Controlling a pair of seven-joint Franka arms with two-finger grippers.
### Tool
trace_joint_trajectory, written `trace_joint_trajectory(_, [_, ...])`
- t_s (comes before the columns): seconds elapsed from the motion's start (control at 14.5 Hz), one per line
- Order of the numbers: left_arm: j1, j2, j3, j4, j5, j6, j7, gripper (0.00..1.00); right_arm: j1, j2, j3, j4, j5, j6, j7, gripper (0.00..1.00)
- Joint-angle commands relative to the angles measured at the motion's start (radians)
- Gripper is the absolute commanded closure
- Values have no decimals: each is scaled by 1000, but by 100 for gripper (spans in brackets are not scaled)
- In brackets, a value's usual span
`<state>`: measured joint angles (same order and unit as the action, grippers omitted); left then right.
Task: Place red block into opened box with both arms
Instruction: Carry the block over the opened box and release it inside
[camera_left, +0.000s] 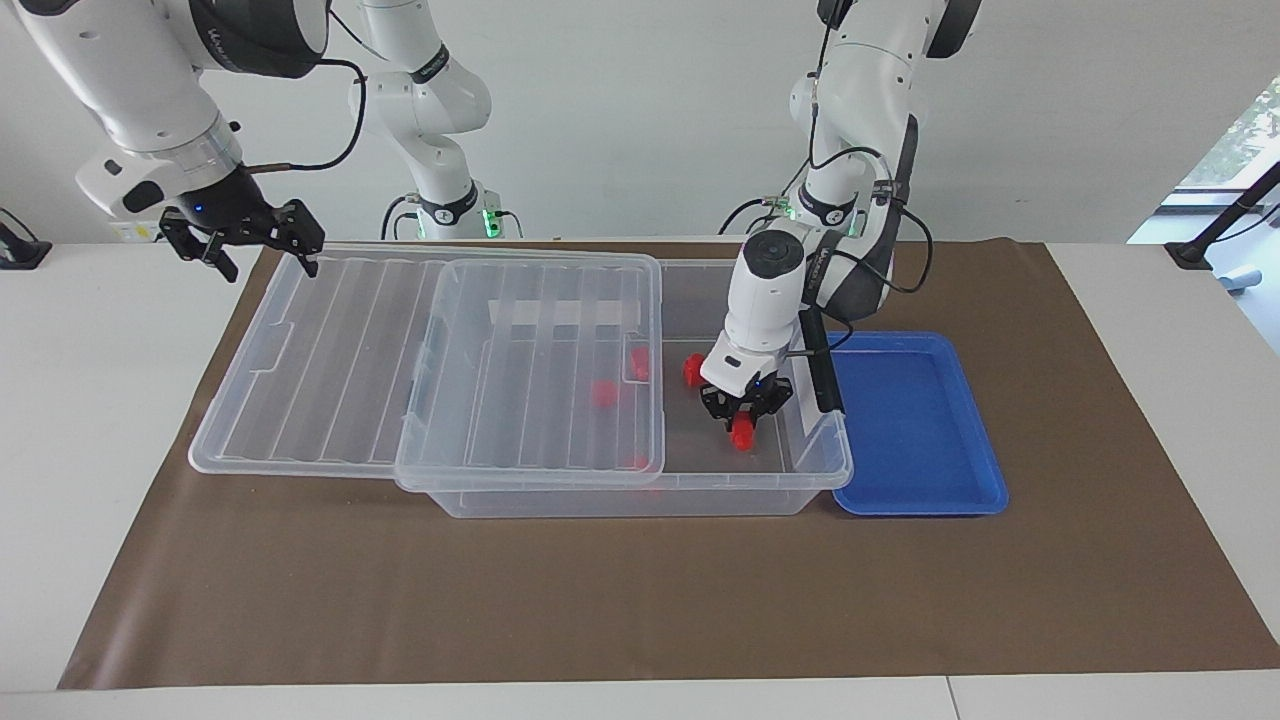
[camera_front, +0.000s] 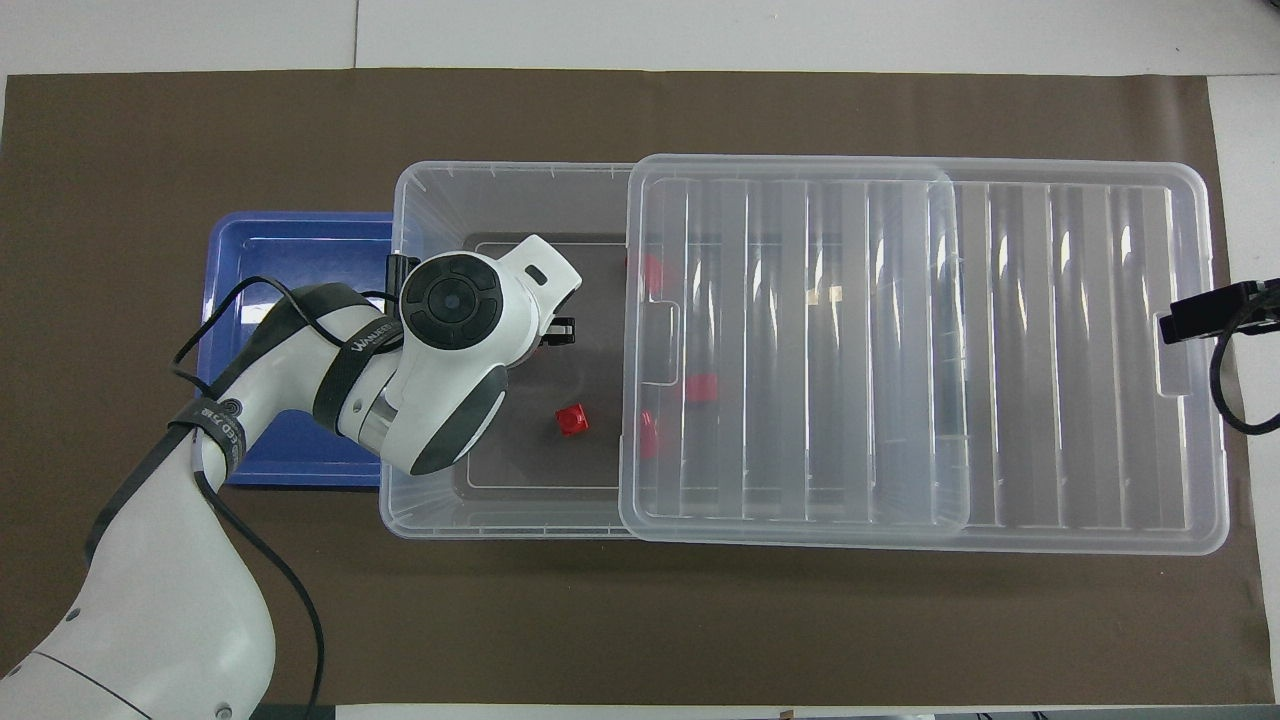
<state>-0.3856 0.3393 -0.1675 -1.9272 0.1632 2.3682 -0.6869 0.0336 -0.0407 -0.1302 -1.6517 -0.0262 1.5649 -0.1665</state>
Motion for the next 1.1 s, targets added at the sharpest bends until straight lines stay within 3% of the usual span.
trace_joint_trajectory(0.0, [1,16,3,-7,30,43,-85,100,2,-15,0,-16,-6,-9,13,0])
trace_joint_trajectory(0.28, [2,23,3,-15,30,66,-83,100,2,-15,0,-16,-6,-6,13,0])
trace_joint_trajectory(0.34, [2,23,3,-13,30,66,-85,82,2,-15,0,-14,-8,-6,13,0])
trace_joint_trajectory(0.48, [1,20,3,-13,30,63,-82,8,2,-13,0,-14,-9,0,13,0])
trace_joint_trajectory(0.55, [1,14,2,-12,30,56,-76,0,2,-13,0,-16,-8,0,13,0])
trace_joint_trajectory(0.76, [1,-12,2,-13,30,31,-80,0,0,-13,0,-16,-8,3,10,0])
trace_joint_trajectory(1.03, [-1,-126,-3,-9,29,-108,-72,0,0,-15,0,-22,-4,17,4,0])
